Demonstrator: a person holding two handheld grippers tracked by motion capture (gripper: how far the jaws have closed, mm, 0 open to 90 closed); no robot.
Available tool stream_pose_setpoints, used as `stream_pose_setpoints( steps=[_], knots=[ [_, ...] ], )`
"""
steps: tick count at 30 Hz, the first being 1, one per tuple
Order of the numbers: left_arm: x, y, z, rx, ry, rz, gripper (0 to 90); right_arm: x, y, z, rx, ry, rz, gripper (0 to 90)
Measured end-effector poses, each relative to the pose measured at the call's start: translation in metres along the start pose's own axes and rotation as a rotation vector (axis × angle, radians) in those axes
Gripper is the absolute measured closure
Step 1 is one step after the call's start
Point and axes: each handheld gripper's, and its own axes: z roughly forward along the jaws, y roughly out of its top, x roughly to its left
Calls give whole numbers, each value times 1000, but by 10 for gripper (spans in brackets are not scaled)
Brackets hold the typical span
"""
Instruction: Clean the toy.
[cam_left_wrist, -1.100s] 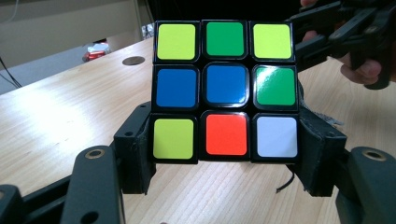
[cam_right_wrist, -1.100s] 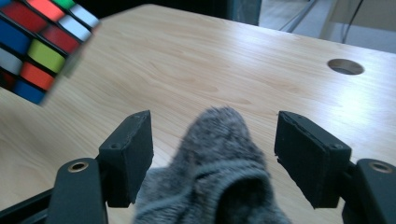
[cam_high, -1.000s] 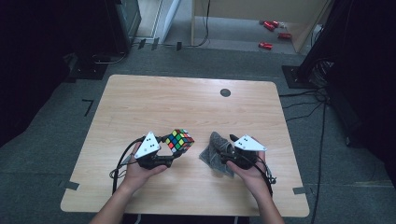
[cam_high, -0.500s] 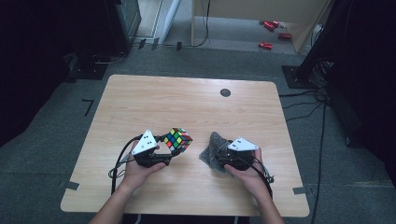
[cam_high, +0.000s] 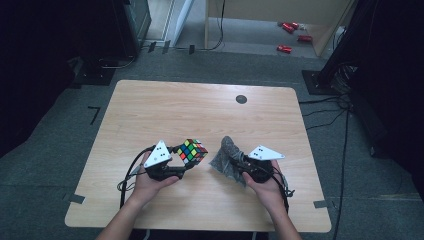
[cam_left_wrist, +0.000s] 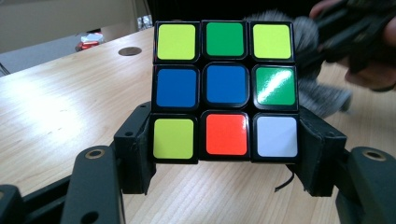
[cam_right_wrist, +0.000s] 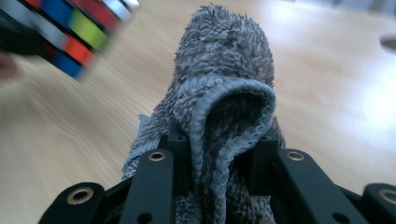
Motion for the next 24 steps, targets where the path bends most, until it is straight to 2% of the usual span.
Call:
stream_pose_setpoints(
  steps=[6, 9, 16, 18, 20, 24],
  knots=[
    [-14, 2, 7, 17, -52, 66, 349, 26, 20, -12, -105, 64, -49, 700],
    [-23, 4, 10, 16, -76, 97, 349, 35, 26, -15, -140, 94, -51, 698],
    [-29, 5, 12, 18, -107, 124, 349, 52, 36, -20, -190, 154, -30, 700],
    [-31, 6, 12, 15, -120, 138, 349, 53, 37, -20, -204, 166, -15, 701],
    [-35, 6, 11, 4, -128, 162, 350, 53, 36, -19, -201, 153, -18, 702],
    [-35, 8, 9, -10, -110, 157, 351, 42, 29, -13, -182, 126, 35, 705]
  ],
)
